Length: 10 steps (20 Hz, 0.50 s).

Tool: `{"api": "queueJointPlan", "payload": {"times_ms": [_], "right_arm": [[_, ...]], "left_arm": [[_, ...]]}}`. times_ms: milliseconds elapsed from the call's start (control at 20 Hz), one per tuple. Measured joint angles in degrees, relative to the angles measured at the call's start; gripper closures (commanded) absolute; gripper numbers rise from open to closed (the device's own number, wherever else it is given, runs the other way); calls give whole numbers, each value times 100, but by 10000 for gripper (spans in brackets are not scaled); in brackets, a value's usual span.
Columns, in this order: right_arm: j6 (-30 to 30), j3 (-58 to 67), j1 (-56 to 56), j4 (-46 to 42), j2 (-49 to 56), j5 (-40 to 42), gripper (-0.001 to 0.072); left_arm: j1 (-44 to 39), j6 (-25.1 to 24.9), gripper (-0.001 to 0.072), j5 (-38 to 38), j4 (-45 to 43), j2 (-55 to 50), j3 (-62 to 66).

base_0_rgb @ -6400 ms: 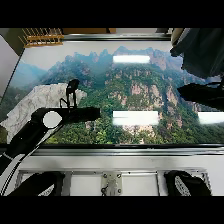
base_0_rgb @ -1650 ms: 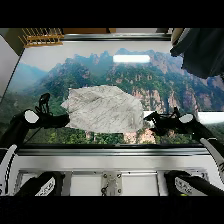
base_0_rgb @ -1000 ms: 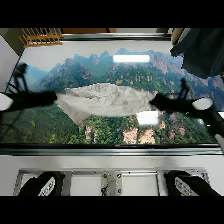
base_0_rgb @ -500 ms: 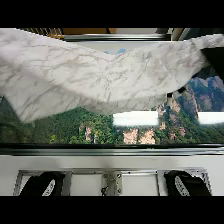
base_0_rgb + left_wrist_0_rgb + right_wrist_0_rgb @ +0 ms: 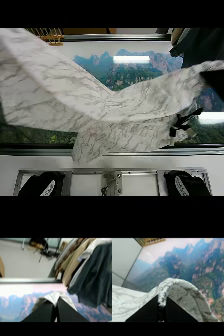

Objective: Fold the clothes and pants, and hang the long-sleeved shirts on hangers.

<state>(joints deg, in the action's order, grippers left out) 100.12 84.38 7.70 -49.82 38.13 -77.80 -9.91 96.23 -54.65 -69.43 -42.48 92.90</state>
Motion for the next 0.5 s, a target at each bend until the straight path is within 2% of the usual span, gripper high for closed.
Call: {"api": "queueJointPlan", "payload": {"times_ms": [100,250,450,500], "right_arm": [[160,-330,-15,-170,251,-275,687],[203,-953,-138,-610,782,-219,686],[267,-1379,-249,-1202,1915,737,662],[304,-1412,-258,-1239,2179,1088,491]], "left_arm": [[-4,-9,698,66,-11,-737,4],[-7,-103,698,437,-11,-1991,11],[-11,-160,698,1366,31,-3569,20],[-11,-177,661,1528,33,-3847,44]]}}
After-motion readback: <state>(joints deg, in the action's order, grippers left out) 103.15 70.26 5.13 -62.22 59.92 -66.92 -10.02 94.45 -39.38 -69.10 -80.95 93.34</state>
